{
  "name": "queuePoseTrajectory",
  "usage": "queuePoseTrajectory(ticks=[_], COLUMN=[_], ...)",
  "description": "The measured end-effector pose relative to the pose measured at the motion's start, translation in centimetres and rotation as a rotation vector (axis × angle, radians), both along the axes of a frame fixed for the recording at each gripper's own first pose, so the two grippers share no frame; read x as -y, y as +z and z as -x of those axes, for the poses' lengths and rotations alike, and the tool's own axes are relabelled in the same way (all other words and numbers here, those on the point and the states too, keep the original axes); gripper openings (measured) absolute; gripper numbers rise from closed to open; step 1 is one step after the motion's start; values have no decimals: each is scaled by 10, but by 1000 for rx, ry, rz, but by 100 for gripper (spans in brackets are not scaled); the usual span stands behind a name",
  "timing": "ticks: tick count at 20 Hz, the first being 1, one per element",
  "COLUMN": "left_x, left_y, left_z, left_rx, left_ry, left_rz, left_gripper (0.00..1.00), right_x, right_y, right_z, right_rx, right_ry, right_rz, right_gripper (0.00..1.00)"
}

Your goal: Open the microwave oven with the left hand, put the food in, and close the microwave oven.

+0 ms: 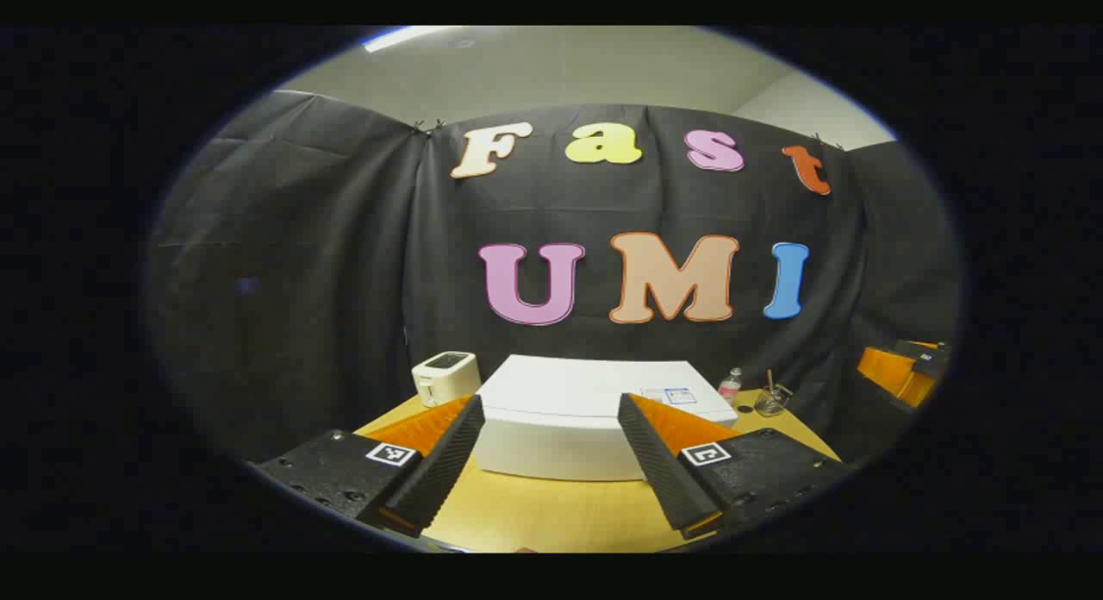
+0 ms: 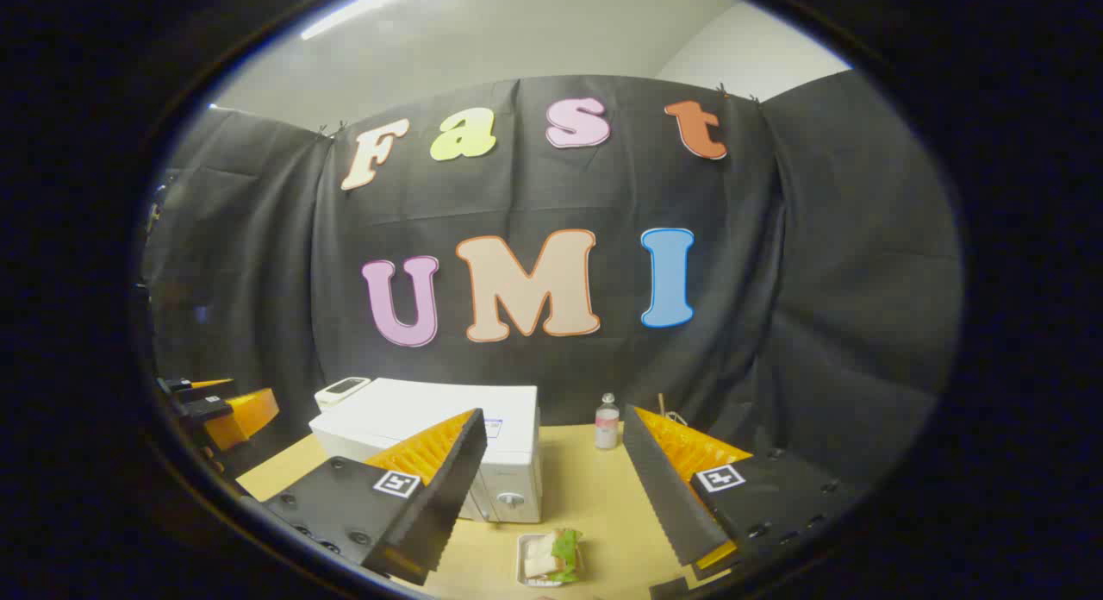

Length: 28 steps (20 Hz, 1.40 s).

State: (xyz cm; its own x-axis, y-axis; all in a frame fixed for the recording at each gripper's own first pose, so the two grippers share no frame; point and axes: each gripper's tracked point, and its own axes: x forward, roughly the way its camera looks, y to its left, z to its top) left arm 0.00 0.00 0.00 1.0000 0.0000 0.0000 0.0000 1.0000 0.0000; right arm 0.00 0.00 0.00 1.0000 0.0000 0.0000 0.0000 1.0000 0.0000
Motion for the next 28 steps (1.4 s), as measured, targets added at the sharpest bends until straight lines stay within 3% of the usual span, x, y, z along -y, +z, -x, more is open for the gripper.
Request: queuePoseTrajectory(ticks=[21, 28], left_x=[26, 50], left_y=[-32, -95], left_z=[-28, -40], left_rx=[-87, -222], left_ry=[-36, -96], left_rz=[-31, -9], left_gripper=[96, 96], right_x=[14, 27], right_y=[-22, -29], right_z=[-26, -23], right_rx=[-72, -90], right_ry=[1, -16], right_rz=[-39, -50], right_gripper=[94, 94])
